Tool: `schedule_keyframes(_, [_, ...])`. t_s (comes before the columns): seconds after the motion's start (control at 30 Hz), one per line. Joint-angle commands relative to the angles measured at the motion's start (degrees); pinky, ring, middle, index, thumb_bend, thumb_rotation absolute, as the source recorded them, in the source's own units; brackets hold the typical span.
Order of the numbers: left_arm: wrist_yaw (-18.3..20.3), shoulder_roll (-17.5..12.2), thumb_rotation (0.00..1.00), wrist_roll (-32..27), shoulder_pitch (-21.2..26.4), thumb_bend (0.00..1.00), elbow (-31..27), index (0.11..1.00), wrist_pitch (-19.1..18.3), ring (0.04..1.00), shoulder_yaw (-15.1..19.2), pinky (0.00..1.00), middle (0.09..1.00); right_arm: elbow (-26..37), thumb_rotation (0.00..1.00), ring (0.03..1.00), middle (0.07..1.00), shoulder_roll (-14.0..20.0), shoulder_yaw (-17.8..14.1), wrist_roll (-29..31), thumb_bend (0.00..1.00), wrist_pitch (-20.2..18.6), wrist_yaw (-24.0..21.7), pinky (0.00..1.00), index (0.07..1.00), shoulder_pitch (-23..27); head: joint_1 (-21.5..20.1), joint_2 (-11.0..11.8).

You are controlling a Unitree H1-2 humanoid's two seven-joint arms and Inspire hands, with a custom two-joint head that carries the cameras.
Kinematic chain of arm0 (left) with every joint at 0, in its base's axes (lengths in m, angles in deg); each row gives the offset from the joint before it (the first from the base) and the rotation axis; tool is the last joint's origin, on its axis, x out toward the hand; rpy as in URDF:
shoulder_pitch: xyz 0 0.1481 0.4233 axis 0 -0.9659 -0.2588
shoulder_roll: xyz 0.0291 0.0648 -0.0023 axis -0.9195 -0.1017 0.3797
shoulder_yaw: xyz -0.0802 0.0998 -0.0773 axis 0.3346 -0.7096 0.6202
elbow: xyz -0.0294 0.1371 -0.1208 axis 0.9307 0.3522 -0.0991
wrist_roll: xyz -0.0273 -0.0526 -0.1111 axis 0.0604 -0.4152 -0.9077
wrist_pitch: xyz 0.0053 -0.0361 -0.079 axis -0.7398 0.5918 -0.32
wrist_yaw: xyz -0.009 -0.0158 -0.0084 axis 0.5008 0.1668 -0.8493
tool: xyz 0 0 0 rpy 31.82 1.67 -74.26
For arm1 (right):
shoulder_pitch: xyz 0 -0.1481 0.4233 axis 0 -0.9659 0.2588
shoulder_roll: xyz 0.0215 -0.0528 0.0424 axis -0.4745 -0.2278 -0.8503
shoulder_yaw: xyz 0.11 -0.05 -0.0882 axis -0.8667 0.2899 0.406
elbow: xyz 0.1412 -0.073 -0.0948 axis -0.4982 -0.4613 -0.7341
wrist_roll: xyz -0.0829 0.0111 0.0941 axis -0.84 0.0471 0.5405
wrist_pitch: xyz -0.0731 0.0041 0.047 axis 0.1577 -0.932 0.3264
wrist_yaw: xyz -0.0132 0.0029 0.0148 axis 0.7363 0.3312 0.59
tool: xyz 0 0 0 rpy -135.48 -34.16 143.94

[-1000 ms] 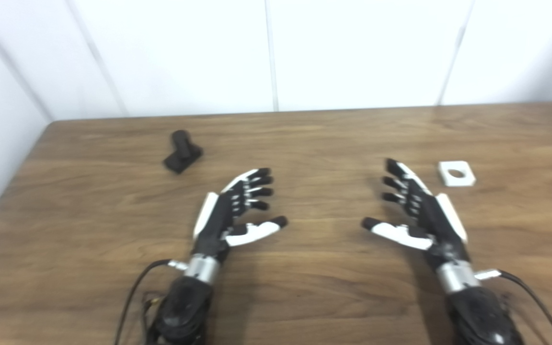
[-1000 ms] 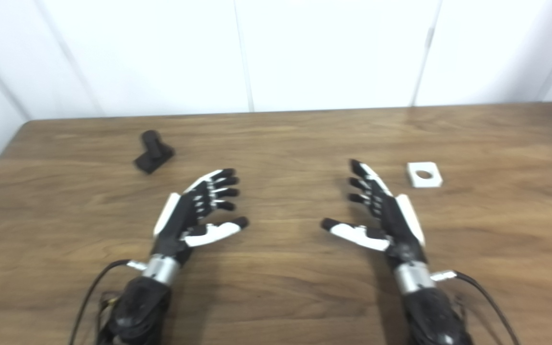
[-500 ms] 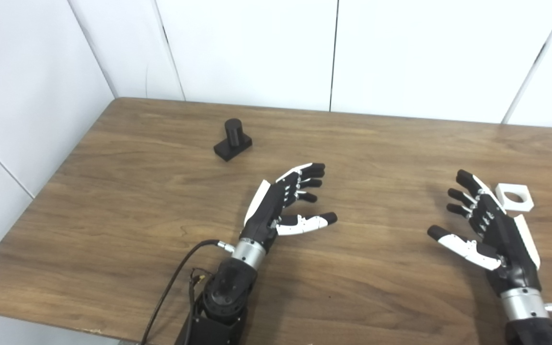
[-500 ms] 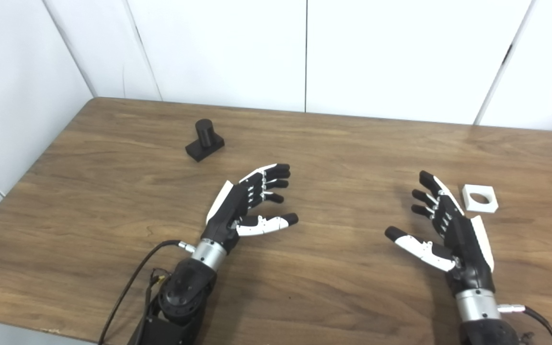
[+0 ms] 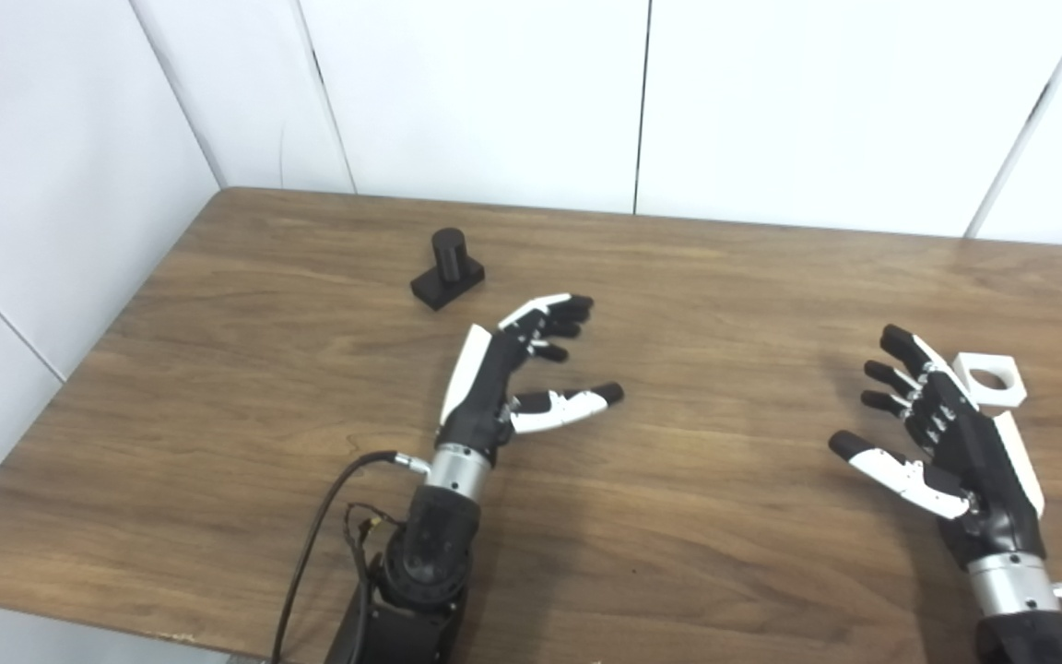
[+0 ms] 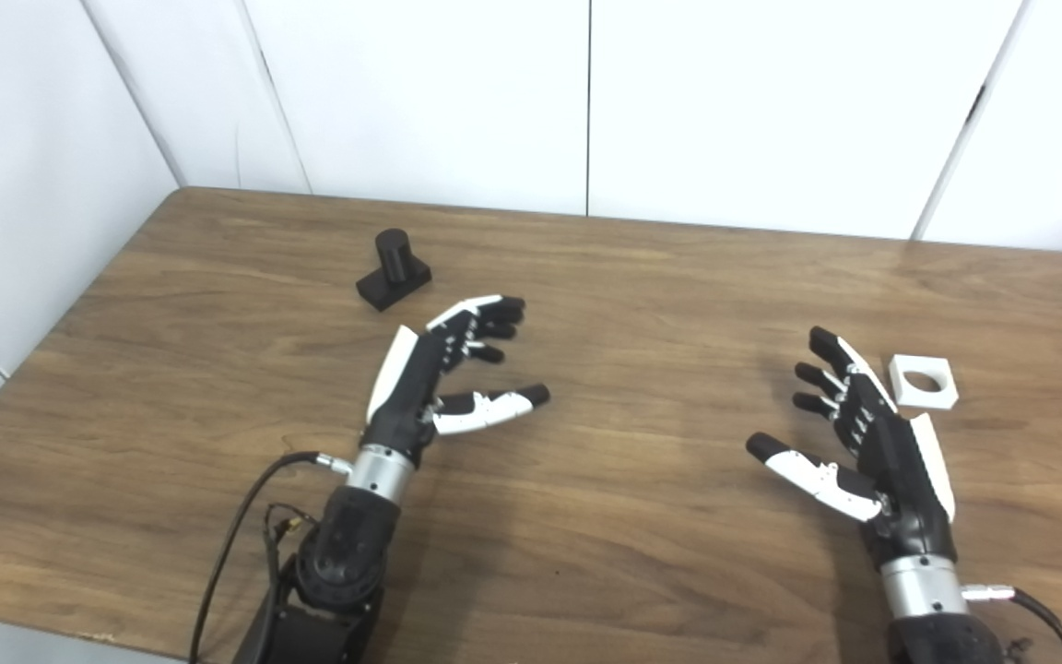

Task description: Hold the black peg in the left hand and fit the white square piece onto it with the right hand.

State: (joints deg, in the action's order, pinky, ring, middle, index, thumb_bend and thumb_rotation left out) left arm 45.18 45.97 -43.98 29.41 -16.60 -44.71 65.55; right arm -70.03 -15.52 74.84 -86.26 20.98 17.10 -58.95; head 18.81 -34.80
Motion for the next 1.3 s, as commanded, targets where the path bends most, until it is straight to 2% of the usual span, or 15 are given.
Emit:
schedule_keyframes(0.0, [-1.9,-0.74,0.12,1.57,2.75,0.75,-2.38,0.717,-0.13,0.745,0.8,0.64,0.764,-0.44,0.32,0.85,0.914,0.95,-0.42,0.57,0.84,2.19,-0.42,0.76,0.882,0.8,0.04,-0.05])
schedule_keyframes(0.2, [-4.92,-2.89,0.14,7.69,5.04,0.72,-2.85,0.7,-2.15,0.787,1.86,0.7,0.783,-0.5,0.33,0.848,0.91,1.16,-0.39,0.34,0.84,1.99,-0.33,0.76,0.879,0.98,0.13,0.0])
schedule_keyframes(0.37, [-6.79,-4.42,0.14,10.88,7.31,0.73,-3.23,0.695,-4.76,0.782,3.18,0.66,0.791,-1.15,0.33,0.847,0.91,1.39,-0.48,0.74,0.85,2.4,-0.37,0.75,0.876,1.18,0.17,0.02])
schedule_keyframes(0.53, [-8.68,-6.71,0.1,16.99,9.33,0.74,-3.2,0.683,-7.32,0.768,3.08,0.62,0.781,-0.93,0.32,0.848,0.911,1.51,-0.37,0.78,0.84,2.22,-0.11,0.75,0.877,1.02,0.14,0.06])
schedule_keyframes(0.73, [-10.46,-7.86,0.07,19.24,10.55,0.76,-2.59,0.667,-8.62,0.751,3.35,0.58,0.785,-1.1,0.32,0.846,0.91,1.86,-0.46,0.86,0.84,2.88,-0.14,0.75,0.877,0.78,-0.07,-0.04])
schedule_keyframes(0.93, [-11.64,-10.18,0.1,24.56,12.0,0.76,-1.44,0.676,-10.08,0.752,2.12,0.58,0.789,-1.02,0.31,0.845,0.911,2.39,-0.9,1.53,0.83,3.04,-0.31,0.75,0.876,0.48,-0.33,-0.25])
schedule_keyframes(1.23, [-12.51,-12.46,0.12,28.05,15.41,0.78,2.29,0.675,-12.97,0.768,1.49,0.56,0.799,-0.18,0.32,0.842,0.913,3.0,-1.14,1.69,0.84,2.44,-0.73,0.76,0.88,0.17,-0.49,-0.61])
schedule_keyframes(1.27, [-12.46,-12.62,0.15,28.24,15.74,0.78,2.69,0.677,-13.51,0.775,1.49,0.57,0.803,-0.19,0.32,0.842,0.913,3.02,-1.19,1.68,0.84,2.43,-0.72,0.75,0.879,0.2,-0.49,-0.61])
